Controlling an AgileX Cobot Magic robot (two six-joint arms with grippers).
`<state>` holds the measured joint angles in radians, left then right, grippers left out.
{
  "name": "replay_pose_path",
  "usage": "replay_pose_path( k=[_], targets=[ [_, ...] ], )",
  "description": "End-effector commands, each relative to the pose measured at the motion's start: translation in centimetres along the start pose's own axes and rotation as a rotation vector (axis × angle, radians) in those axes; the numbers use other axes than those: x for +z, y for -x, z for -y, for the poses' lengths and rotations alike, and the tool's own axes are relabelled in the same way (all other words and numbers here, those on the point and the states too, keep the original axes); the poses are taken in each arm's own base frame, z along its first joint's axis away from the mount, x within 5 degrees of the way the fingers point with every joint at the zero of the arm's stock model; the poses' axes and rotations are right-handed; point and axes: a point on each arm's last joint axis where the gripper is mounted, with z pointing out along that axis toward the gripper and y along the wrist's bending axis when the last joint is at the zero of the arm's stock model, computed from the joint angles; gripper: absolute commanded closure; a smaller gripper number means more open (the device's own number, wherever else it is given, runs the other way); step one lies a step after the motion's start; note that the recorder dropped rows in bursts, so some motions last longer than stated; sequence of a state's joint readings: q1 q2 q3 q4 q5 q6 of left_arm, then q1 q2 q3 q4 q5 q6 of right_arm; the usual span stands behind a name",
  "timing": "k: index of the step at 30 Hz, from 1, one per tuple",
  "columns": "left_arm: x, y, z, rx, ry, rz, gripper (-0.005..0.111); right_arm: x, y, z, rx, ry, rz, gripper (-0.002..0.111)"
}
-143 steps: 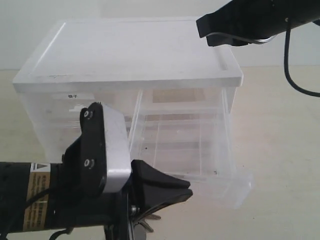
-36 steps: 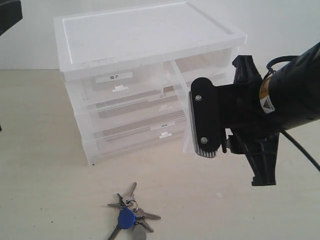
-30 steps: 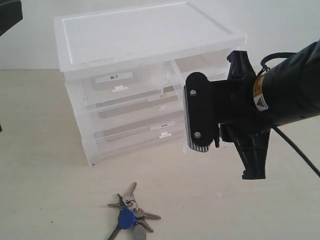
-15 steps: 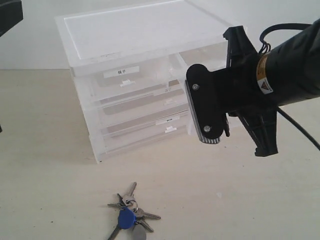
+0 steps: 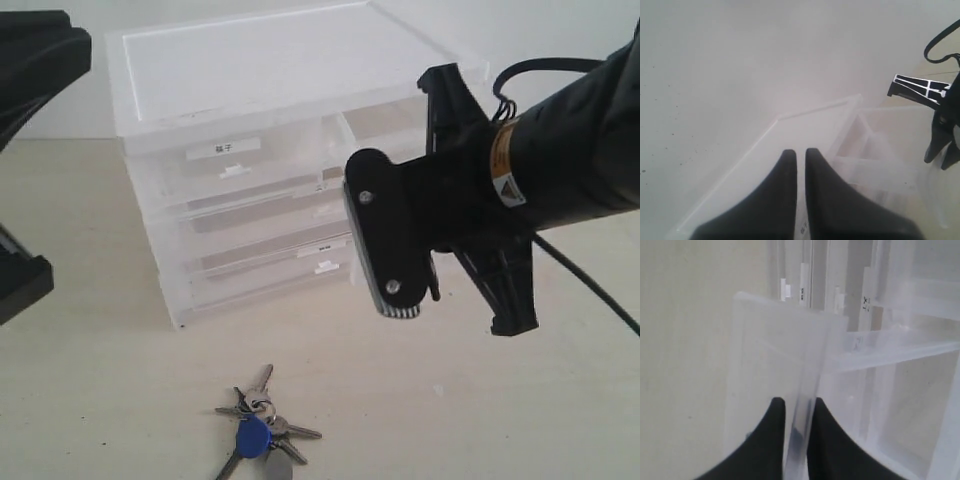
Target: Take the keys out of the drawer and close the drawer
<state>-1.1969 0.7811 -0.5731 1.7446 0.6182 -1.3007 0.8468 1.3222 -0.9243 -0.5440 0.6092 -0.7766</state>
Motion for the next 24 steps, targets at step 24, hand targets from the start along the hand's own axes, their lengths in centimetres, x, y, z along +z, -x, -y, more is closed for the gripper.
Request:
replay_pose_path(
  k=[24],
  targets=[
    [-0.1, -0.2, 0.6, 0.015, -0.054, 0.008, 0.102, -1.9, 3.5, 3.1, 0.061, -0.334, 0.258, 0.108]
  ],
)
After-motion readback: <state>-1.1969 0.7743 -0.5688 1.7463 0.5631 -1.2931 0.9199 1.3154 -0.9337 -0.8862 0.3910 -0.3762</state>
